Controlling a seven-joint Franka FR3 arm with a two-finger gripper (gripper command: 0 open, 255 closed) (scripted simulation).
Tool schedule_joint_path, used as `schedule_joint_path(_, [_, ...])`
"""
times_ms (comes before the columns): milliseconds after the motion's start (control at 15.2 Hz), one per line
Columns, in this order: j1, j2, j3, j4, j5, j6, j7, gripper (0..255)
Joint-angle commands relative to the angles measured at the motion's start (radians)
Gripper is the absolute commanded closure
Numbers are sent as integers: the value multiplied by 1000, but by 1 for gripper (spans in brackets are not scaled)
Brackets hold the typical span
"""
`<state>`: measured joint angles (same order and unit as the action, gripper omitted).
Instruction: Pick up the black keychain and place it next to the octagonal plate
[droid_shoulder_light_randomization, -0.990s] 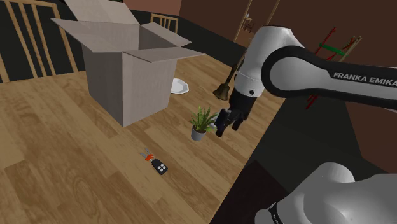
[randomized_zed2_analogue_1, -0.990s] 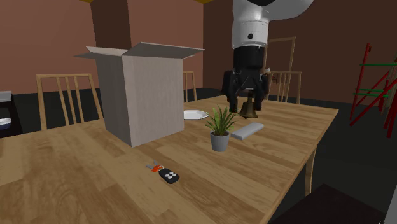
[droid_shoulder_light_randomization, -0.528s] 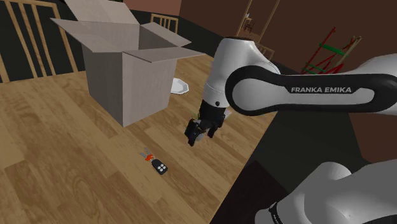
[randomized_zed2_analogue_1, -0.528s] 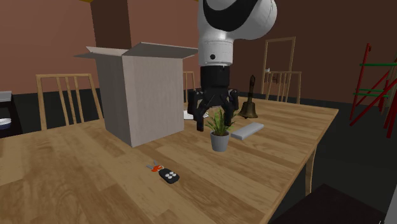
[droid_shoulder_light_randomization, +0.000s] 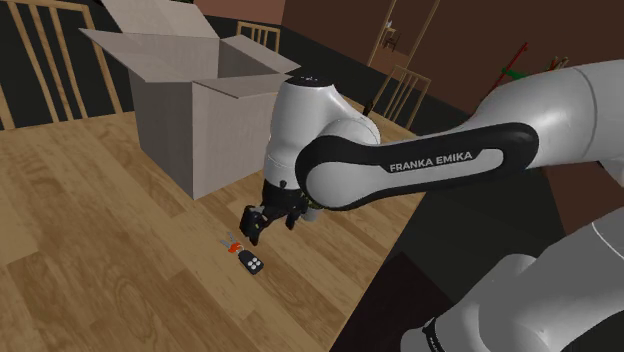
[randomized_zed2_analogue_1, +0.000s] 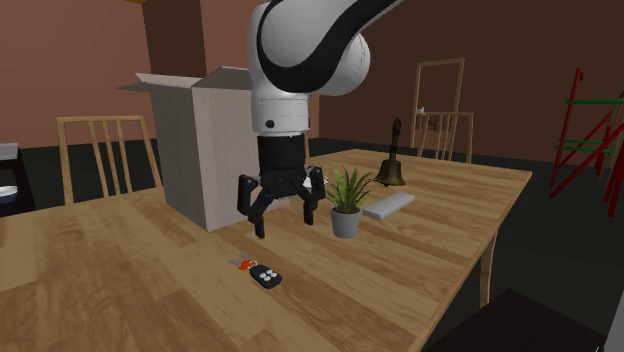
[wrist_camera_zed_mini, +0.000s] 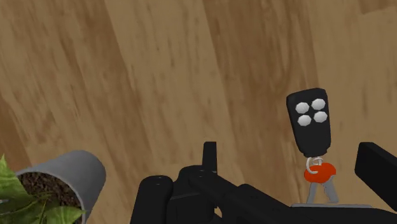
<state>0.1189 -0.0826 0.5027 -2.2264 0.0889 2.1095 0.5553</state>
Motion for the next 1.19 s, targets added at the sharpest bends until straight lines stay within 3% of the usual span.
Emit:
schedule_joint_path(0, [9,93,25,56,-62,30,69,0])
schedule_joint_path(198, [34,197,38,127,-138,47,147,0])
schedule_joint_path(660, [44,255,29,82,-178,141,175,0])
schedule_joint_path(1122, [44,255,29,82,-178,141,175,0])
